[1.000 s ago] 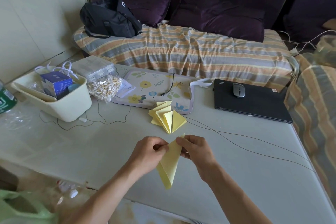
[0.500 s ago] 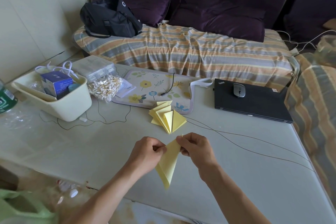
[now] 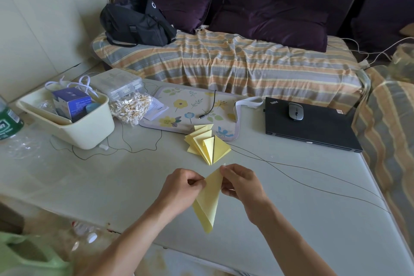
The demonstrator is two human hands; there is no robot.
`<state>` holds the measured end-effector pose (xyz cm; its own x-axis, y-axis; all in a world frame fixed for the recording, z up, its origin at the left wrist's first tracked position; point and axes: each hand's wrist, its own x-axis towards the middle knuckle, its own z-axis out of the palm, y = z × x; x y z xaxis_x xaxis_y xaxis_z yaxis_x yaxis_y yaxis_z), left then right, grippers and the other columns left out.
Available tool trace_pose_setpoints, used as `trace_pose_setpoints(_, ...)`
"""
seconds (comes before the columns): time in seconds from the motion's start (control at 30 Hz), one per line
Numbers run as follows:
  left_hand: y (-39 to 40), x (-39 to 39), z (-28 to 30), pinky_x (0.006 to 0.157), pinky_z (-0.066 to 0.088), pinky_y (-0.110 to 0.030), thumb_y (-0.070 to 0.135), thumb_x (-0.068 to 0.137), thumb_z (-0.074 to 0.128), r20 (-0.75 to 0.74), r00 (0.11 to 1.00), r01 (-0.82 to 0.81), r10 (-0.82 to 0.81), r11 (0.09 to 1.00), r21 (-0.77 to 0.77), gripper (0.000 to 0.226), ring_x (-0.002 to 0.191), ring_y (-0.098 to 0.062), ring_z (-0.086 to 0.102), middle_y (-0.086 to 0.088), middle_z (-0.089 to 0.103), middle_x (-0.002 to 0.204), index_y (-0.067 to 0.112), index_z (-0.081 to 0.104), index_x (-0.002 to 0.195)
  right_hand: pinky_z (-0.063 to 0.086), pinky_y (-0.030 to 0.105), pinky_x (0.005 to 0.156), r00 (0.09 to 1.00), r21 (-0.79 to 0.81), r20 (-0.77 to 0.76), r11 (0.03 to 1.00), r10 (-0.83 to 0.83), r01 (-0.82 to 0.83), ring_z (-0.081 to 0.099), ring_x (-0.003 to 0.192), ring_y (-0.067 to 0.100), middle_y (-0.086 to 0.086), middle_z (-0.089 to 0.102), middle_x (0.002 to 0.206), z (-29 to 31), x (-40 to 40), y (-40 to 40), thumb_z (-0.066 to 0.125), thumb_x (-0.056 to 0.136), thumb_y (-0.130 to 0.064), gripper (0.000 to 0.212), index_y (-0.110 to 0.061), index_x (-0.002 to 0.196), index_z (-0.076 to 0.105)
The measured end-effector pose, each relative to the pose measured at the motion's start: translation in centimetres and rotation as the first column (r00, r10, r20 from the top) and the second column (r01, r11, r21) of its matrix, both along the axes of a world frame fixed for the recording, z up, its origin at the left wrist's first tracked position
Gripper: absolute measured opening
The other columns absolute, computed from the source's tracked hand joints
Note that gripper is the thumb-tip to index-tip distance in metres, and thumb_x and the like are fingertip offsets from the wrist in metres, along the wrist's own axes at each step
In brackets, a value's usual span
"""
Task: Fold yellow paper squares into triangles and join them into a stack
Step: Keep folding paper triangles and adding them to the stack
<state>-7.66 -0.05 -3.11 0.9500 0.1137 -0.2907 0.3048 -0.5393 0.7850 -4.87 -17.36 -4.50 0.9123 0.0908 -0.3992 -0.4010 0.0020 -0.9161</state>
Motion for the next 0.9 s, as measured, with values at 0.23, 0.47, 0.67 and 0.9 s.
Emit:
trace_pose_setpoints(0.23,0.0,0.1,-0.2,0.065,0.048,-0.017,0.025,0.092,0.067,0.004,0.999,-0.032,0.032,0.999,-0.031,0.016,0.085,-0.012,0.070,0.006,0.077,0.084,0.022,0.080,0.084,0.056,0.026,0.070,0.997,-0.124,0.060,0.992,0.039,-0.032,0.059,0.060,0.012,0.002,0.068,0.067,-0.3,0.0,0.0,0.073,0.092,-0.016,0.014,-0.003,0.085,0.073)
trace_pose_setpoints(0.47,0.2,0.3,-0.6,0.058,0.041,-0.006,0.026,0.094,0.069,0.032,0.998,-0.060,0.061,0.998,-0.030,0.012,0.078,0.002,0.065,0.014,0.075,0.083,0.022,0.081,0.093,0.061,0.034,0.082,0.996,-0.054,0.001,0.994,0.092,-0.091,0.064,0.069,0.016,0.006,0.073,0.078,-0.5,-0.1,0.0,0.076,0.090,-0.017,0.014,-0.003,0.091,0.075)
trace_pose_setpoints(0.67,0.3,0.5,-1.1,0.066,0.044,-0.010,0.024,0.094,0.071,0.037,0.997,-0.072,0.073,0.997,-0.030,0.012,0.085,0.002,0.067,0.012,0.076,0.090,0.020,0.081,0.099,0.059,0.032,0.076,0.997,-0.131,0.023,0.989,0.075,-0.071,0.062,0.063,0.018,0.009,0.071,0.073,-0.6,0.1,-0.1,0.079,0.086,-0.017,0.013,-0.004,0.086,0.076)
trace_pose_setpoints(0.9,0.5,0.7,-1.4,0.062,0.042,-0.009,0.023,0.094,0.071,0.074,0.992,-0.097,0.099,0.995,-0.033,0.011,0.082,-0.001,0.068,0.010,0.076,0.087,0.020,0.081,0.097,0.062,0.033,0.079,0.993,-0.087,-0.007,0.989,0.120,-0.120,0.064,0.066,0.016,0.009,0.072,0.074,-0.3,-0.2,-0.2,0.076,0.089,-0.014,0.011,-0.003,0.089,0.078)
